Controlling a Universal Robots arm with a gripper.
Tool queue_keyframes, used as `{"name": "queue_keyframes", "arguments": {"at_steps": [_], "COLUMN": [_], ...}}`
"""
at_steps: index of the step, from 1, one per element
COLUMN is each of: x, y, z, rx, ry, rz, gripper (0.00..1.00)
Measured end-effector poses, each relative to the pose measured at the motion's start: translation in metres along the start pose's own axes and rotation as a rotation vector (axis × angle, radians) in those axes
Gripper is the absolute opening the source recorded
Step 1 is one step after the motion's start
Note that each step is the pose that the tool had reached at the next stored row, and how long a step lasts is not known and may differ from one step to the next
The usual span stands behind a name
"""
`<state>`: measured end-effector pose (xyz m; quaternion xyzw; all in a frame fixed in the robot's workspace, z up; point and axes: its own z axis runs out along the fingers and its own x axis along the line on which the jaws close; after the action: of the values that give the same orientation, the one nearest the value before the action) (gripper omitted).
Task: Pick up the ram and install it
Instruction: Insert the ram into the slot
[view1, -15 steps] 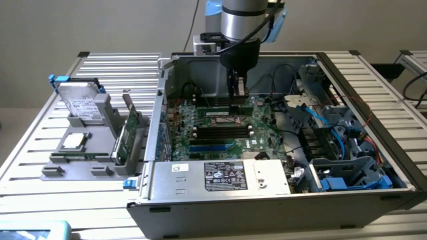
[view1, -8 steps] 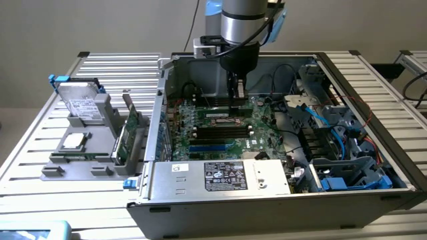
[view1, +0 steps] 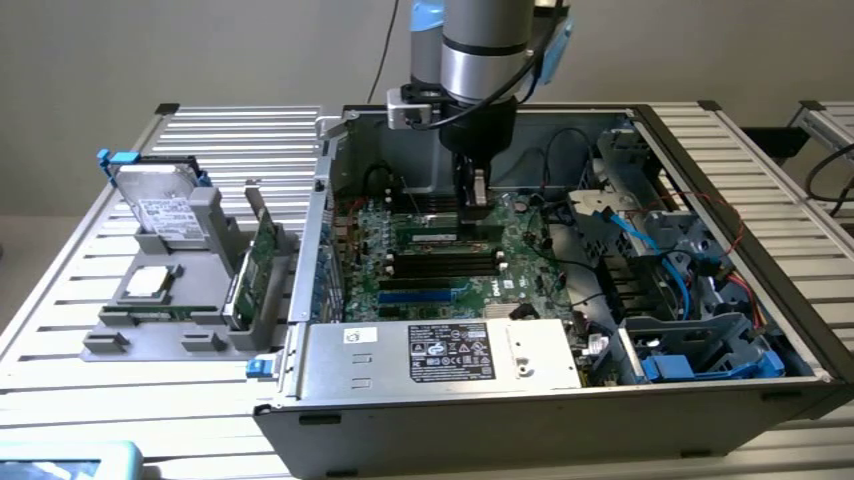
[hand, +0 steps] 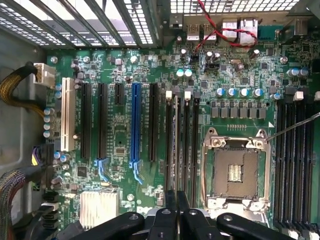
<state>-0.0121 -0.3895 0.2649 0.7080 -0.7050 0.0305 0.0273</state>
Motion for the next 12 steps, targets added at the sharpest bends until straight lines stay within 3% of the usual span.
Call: {"name": "queue_keyframes", "arguments": {"at_steps": [12], "x": [-0.001], "y": [0.0], "z": [0.0126], "rx": [0.0001], "ry": [0.0001], "rz": [0.0], "gripper": [0.13]}}
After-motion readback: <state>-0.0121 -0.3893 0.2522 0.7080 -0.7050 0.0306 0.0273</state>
